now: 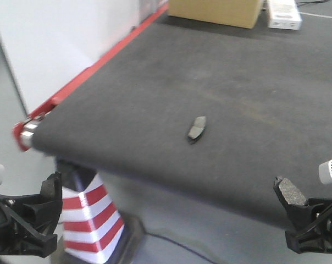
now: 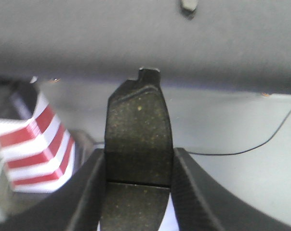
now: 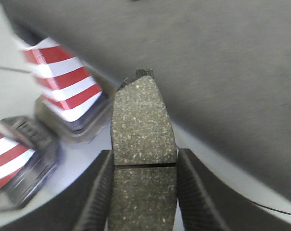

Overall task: Move and align brake pads A on conveyor
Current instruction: 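Lower both held pads toward the belt beside the placed pads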

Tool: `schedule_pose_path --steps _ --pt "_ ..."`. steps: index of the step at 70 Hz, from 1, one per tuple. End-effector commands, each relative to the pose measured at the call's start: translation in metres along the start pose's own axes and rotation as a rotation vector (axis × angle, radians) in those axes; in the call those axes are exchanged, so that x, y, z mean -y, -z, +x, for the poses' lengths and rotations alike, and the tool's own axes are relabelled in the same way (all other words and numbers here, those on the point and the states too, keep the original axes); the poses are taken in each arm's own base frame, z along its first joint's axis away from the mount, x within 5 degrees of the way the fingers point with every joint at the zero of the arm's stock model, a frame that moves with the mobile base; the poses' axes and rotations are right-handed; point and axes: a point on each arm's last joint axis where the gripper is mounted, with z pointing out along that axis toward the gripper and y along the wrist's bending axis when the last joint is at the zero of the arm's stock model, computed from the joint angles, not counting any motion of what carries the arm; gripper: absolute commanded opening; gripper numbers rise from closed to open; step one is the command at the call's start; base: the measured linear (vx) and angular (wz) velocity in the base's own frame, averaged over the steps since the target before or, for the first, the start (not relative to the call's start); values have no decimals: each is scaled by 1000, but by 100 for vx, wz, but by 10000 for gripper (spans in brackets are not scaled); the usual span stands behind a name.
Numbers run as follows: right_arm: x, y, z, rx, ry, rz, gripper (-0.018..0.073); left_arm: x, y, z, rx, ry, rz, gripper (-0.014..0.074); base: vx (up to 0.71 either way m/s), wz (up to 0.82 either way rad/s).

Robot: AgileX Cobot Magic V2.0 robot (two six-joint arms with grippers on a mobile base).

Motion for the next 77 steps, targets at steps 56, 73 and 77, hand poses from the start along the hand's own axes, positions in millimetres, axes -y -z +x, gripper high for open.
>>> schedule_pose_path --steps 56,73,77 --pt "0 7 -16 112 11 -4 38 5 5 -18 123 3 34 101 22 -38" --pt "0 7 -16 112 11 -4 38 5 5 -18 123 3 34 101 11 -21" --pt "0 7 -16 112 11 -4 38 5 5 -18 123 3 34 101 7 -12"
